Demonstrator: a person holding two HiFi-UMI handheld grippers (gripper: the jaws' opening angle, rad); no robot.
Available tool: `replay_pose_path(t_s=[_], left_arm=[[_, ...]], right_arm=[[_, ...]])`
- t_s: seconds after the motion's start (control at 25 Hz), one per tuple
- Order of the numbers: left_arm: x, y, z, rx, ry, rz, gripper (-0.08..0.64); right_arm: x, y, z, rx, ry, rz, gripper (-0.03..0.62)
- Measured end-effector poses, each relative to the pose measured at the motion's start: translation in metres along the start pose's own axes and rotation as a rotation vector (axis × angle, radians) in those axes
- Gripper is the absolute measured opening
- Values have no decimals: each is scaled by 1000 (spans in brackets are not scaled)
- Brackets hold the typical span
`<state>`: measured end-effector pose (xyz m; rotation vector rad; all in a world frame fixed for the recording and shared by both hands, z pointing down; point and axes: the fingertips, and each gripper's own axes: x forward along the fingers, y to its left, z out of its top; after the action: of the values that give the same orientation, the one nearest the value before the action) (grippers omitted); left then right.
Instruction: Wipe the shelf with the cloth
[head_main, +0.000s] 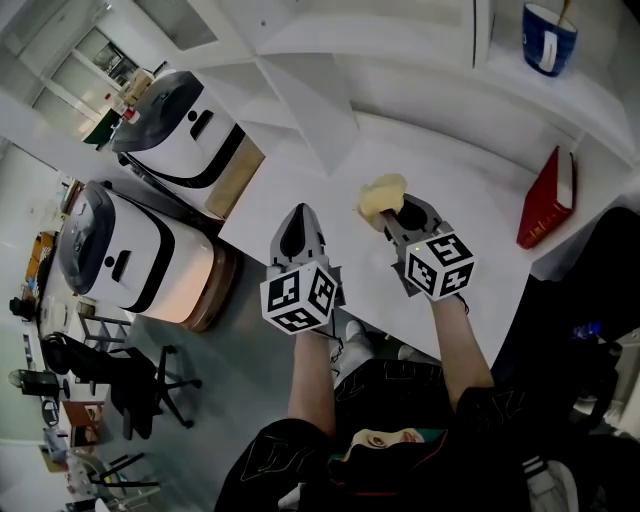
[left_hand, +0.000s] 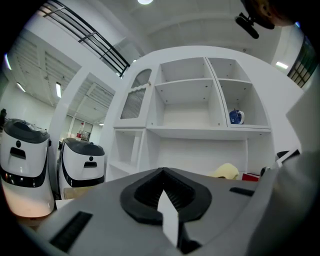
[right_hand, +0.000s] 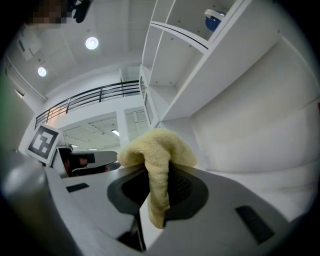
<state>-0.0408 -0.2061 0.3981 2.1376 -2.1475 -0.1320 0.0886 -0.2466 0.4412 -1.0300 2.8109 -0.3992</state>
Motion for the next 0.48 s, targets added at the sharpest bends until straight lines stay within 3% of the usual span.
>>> replay_pose_path(t_s=[0.48], left_arm=[[67,8,77,54,-125,-127,0]], right_arm=[[64,-2,75,-146,-72,-25,60]])
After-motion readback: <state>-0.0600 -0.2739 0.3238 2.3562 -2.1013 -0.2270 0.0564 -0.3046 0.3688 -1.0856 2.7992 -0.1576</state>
